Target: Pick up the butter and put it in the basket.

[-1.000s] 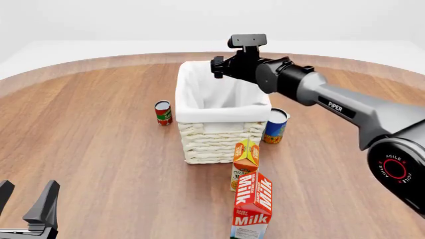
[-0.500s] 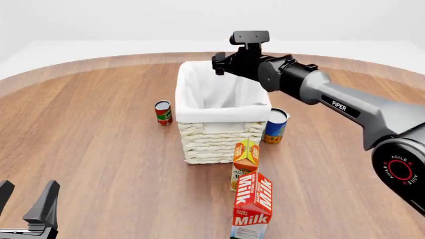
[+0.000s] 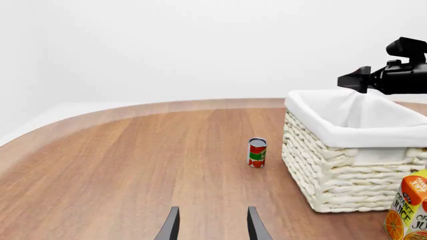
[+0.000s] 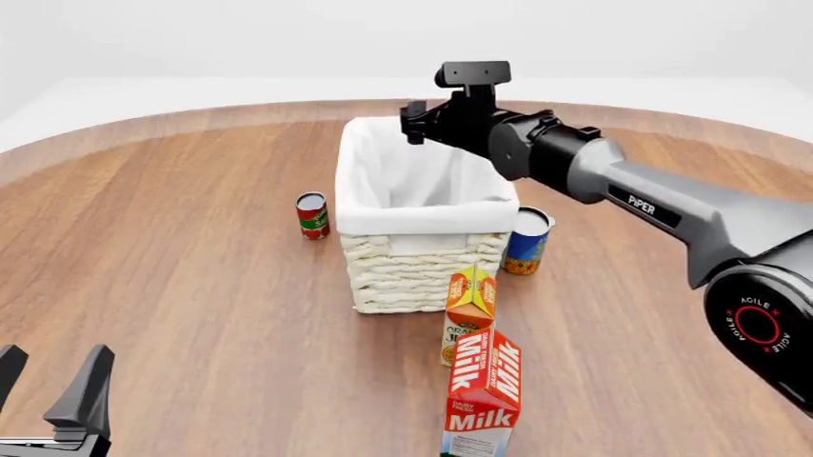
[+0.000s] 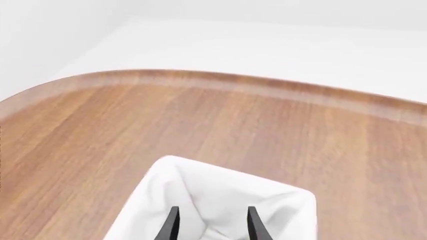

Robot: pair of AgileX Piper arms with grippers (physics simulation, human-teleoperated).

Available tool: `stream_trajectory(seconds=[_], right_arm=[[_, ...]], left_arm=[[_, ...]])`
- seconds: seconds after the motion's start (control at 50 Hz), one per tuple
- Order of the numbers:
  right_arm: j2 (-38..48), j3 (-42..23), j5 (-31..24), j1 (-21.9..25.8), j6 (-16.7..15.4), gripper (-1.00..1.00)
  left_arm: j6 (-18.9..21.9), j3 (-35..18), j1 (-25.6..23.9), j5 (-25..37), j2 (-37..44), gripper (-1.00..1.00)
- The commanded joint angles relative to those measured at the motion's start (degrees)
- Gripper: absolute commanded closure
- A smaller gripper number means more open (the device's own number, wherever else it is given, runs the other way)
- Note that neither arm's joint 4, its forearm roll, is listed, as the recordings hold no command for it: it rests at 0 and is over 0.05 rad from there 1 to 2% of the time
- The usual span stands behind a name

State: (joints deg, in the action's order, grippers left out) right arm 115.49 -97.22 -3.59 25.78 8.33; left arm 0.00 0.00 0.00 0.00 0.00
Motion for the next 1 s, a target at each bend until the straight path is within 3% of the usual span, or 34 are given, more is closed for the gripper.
stream_trajectory(seconds=[0.02,0.14,0.34,0.56,0.86,1.0], right_arm=[[0.6,-0.3,1.2,0.5,0.1,-1.00],[0.0,0.0,1.9,1.0,0.4,-1.00],[-7.5,7.8,10.3,1.1,0.9,-1.00],[-9.3,12.8,16.9,0.5,4.1,-1.00],[-10.1,15.5,20.4,1.3,5.2,-1.00],[-12.9,19.7,25.3,1.9,5.7,-1.00]], left_arm=[[0.0,0.0,0.0,0.0,0.0,-1.00],[0.0,0.0,0.0,0.0,0.0,-1.00],[0.0,0.0,0.0,0.0,0.0,-1.00],[0.0,0.0,0.0,0.0,0.0,-1.00],[0.0,0.0,0.0,0.0,0.0,-1.00],[0.0,0.0,0.0,0.0,0.0,-1.00]])
